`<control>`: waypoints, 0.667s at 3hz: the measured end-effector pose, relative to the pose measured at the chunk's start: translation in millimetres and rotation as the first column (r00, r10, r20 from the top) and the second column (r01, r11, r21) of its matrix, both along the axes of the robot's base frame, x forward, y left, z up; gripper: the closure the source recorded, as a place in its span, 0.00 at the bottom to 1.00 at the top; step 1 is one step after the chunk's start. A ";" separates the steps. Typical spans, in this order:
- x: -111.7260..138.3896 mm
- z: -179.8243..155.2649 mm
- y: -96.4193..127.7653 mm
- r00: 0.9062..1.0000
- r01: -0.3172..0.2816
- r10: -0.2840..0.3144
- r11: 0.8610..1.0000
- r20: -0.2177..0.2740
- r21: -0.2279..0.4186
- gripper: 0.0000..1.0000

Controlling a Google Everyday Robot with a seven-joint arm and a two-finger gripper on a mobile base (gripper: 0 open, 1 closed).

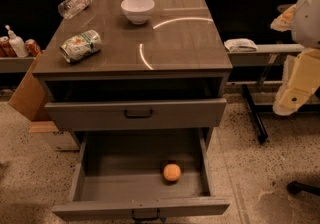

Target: Pick orange from middle drawer and place on counter

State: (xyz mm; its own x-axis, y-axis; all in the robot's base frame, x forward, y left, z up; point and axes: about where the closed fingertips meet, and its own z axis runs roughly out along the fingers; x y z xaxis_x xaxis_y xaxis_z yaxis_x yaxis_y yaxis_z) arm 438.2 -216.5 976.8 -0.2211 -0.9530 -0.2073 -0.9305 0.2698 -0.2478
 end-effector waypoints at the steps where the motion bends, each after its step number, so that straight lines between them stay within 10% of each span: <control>1: 0.0 0.0 0.1 1.000 0.000 0.000 1.000 0.000 0.000 0.00; 2: 1.3 -12.0 19.4 0.999 -0.020 0.023 0.993 -0.022 0.118 0.00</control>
Offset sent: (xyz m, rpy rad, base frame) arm 0.0037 0.0604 -0.0367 0.3906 0.0992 0.0718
